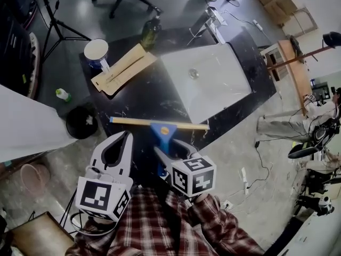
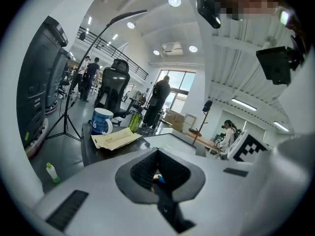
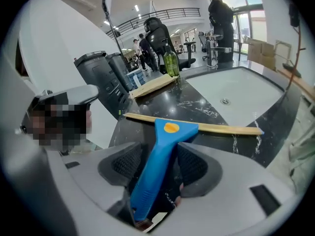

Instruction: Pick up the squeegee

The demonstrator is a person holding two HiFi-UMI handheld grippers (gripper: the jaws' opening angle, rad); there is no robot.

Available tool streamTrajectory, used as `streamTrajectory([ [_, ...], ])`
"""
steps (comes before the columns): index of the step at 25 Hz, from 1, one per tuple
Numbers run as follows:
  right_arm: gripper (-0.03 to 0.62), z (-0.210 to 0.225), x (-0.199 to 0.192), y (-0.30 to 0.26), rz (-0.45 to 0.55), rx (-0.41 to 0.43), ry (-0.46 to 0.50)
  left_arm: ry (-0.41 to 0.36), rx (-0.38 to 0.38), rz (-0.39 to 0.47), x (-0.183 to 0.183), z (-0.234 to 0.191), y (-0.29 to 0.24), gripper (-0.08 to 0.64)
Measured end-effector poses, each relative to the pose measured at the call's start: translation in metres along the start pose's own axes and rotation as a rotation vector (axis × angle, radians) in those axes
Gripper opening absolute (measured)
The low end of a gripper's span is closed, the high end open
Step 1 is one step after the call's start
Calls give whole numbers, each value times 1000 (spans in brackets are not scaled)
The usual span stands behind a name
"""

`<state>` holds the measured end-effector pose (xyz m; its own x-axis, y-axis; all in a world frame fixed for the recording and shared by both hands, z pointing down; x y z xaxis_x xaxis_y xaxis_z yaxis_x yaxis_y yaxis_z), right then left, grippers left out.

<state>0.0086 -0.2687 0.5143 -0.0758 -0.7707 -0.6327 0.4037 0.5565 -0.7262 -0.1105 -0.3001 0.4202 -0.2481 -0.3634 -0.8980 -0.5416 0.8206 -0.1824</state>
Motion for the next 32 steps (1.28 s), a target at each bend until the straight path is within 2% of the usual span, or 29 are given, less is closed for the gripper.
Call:
streamTrajectory([
  [3,239,4,-2,-3,0,-27,2,16,-7,0,-1,-1,-2,9],
  [8,239,7,-12,-11,-66,-24,-18,22,-6,-1,1,-1,-6,9],
  [14,235,6,-12,-17,-111,-50,58,28,-5,-6,-1,0,-11,9],
  [19,152,21,-9,-14,-87,-44,12,23,0,-11,-3,4,-12,9],
  [27,144,26,-5,-12,-61,-12,8,6,17,-9,0,9,-13,9],
  [32,143,24,13,-3,2,13,2,-16,32,3,9,10,-14,9],
])
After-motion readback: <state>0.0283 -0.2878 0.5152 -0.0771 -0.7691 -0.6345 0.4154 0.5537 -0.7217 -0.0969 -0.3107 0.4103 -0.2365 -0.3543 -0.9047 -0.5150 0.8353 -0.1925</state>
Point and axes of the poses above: the fingertips, and each gripper's own axes: y backward along the fingers, z to its right, x out of its top, the point moved 1 cm from there along y, backward along the fingers, and after that the axes turned 6 degrees about z, right-handed, at the moved point
